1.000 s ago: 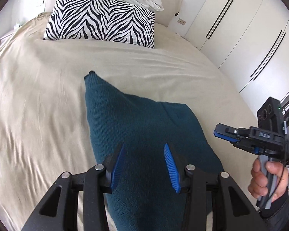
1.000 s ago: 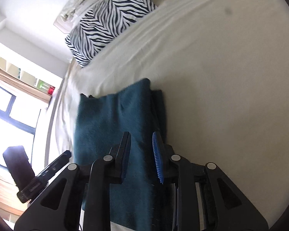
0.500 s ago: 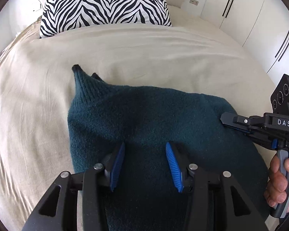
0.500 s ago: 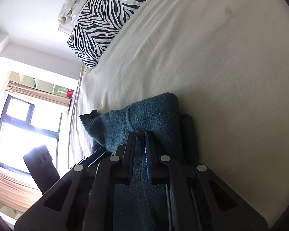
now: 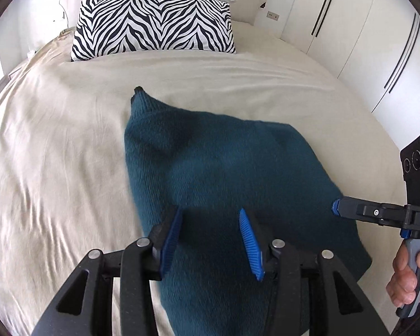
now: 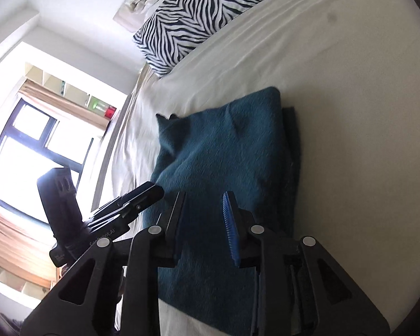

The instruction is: Fold small clothes

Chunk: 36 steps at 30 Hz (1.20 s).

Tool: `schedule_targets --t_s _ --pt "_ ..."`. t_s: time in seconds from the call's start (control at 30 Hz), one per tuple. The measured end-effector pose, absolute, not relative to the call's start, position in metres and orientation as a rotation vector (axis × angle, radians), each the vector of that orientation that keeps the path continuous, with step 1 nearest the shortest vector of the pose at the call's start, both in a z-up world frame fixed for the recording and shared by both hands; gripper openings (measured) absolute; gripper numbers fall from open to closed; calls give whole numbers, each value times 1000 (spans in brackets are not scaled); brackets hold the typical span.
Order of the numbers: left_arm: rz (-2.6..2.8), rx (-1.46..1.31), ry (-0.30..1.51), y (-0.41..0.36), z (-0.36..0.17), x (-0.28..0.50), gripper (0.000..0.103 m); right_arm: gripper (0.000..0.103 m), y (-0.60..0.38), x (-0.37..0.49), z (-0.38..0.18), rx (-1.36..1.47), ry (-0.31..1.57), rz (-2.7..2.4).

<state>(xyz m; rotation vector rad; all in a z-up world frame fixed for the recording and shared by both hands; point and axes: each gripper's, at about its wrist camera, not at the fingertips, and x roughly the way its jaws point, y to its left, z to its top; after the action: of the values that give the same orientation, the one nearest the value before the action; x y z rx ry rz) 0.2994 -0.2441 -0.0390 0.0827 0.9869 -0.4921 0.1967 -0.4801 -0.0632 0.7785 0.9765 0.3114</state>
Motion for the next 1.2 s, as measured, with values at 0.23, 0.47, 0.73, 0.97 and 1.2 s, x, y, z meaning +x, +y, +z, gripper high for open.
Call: schedule_targets --t_s 0.23,0.47,0.73,0.97,1.2 --pt "-463 169 982 -257 -47 291 48 25 -494 160 -107 928 984 300" --pt "-477 89 996 -234 -41 261 48 58 -469 121 -74 816 970 313" --pt "-428 -37 854 -192 -14 241 83 58 -487 97 -56 822 876 258" --pt "-446 -214 1144 -175 -73 306 79 59 -515 154 -80 830 1008 180" --pt "-497 -224 1219 -204 -86 318 60 51 -496 198 -117 841 1069 227"
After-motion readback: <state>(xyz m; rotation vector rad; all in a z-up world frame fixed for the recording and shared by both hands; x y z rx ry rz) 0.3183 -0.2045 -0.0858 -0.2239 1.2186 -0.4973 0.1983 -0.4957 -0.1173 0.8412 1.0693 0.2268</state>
